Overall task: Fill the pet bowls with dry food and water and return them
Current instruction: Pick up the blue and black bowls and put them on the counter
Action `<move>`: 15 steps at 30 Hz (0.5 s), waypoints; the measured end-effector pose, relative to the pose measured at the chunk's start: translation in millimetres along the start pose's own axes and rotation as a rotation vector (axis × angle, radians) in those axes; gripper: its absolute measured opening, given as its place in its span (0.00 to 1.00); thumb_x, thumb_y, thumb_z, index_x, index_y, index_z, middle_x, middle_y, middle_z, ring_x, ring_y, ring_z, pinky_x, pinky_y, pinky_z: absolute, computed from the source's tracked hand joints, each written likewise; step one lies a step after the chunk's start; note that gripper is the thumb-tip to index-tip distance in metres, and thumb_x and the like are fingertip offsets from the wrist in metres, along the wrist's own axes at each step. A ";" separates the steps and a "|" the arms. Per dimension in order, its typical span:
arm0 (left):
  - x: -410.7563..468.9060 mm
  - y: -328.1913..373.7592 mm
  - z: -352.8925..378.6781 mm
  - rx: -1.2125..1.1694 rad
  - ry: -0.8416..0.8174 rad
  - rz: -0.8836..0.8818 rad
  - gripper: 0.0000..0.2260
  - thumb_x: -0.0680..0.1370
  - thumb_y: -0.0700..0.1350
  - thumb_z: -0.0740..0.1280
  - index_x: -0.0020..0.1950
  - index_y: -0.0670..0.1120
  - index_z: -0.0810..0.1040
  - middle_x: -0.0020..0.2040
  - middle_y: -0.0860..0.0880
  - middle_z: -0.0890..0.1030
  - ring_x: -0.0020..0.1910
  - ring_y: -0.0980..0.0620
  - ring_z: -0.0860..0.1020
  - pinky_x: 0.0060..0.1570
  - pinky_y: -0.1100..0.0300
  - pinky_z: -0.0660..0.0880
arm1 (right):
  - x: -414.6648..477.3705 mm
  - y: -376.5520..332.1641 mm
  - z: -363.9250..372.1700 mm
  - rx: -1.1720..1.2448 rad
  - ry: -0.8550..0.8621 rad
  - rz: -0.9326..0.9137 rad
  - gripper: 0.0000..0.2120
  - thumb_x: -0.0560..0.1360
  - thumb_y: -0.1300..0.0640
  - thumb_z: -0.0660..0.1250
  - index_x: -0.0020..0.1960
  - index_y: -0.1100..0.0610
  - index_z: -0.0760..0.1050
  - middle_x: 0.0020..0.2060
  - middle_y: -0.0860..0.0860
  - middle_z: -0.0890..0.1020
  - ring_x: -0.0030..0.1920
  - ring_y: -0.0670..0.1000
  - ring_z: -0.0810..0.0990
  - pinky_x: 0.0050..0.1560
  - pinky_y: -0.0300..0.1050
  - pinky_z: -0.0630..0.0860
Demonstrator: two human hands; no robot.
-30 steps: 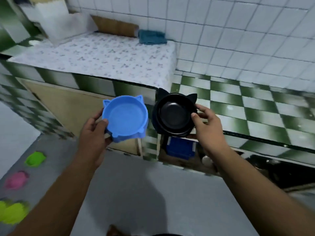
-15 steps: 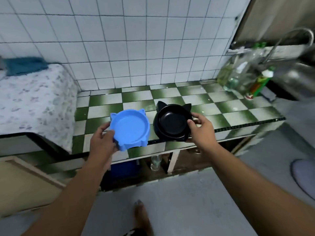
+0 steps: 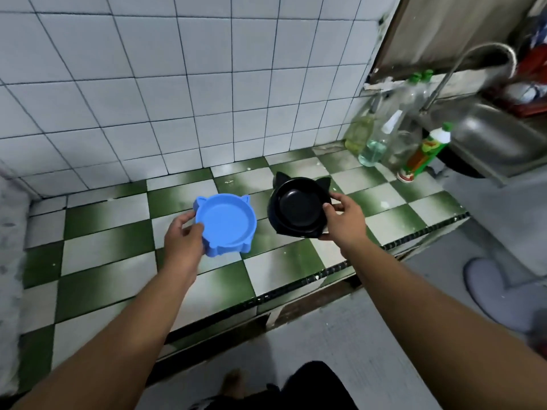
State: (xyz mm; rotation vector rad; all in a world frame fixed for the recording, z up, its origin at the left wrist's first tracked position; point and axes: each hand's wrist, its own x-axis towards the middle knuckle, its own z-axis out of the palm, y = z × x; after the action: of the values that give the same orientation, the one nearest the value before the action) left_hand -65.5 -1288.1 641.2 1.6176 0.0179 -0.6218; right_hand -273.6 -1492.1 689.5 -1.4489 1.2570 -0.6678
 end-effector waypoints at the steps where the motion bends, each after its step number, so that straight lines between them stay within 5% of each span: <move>1: 10.0 0.5 5.8 -0.004 0.014 -0.009 0.14 0.80 0.40 0.64 0.63 0.54 0.77 0.50 0.50 0.82 0.55 0.42 0.83 0.56 0.40 0.81 | 13.6 0.3 4.2 -0.013 -0.007 0.003 0.14 0.81 0.59 0.64 0.66 0.53 0.75 0.49 0.50 0.76 0.51 0.57 0.80 0.35 0.60 0.83; 7: 68.0 1.9 41.9 -0.061 0.129 -0.060 0.13 0.80 0.39 0.63 0.60 0.54 0.77 0.56 0.46 0.81 0.54 0.42 0.82 0.51 0.43 0.83 | 115.1 1.2 38.2 -0.058 -0.109 0.017 0.14 0.81 0.60 0.64 0.66 0.54 0.74 0.50 0.55 0.78 0.53 0.62 0.80 0.37 0.66 0.82; 12: 107.9 4.9 72.8 -0.050 0.234 -0.081 0.12 0.80 0.41 0.63 0.61 0.54 0.75 0.57 0.46 0.80 0.53 0.44 0.81 0.42 0.51 0.82 | 196.8 -1.9 67.5 -0.142 -0.218 0.020 0.14 0.81 0.59 0.64 0.66 0.53 0.74 0.52 0.58 0.79 0.51 0.62 0.81 0.32 0.60 0.83; 15: 133.7 10.3 94.0 -0.048 0.276 -0.100 0.12 0.80 0.40 0.65 0.61 0.54 0.75 0.57 0.47 0.79 0.55 0.44 0.81 0.50 0.47 0.84 | 238.7 -2.6 86.6 -0.176 -0.279 0.020 0.14 0.80 0.59 0.64 0.66 0.53 0.75 0.53 0.60 0.80 0.51 0.63 0.81 0.32 0.63 0.82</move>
State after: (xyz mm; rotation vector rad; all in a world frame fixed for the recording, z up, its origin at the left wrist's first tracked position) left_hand 16.3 -1422.6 596.1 1.6524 0.3159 -0.4661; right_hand -125.9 -1685.0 615.5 -1.6085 1.1302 -0.3322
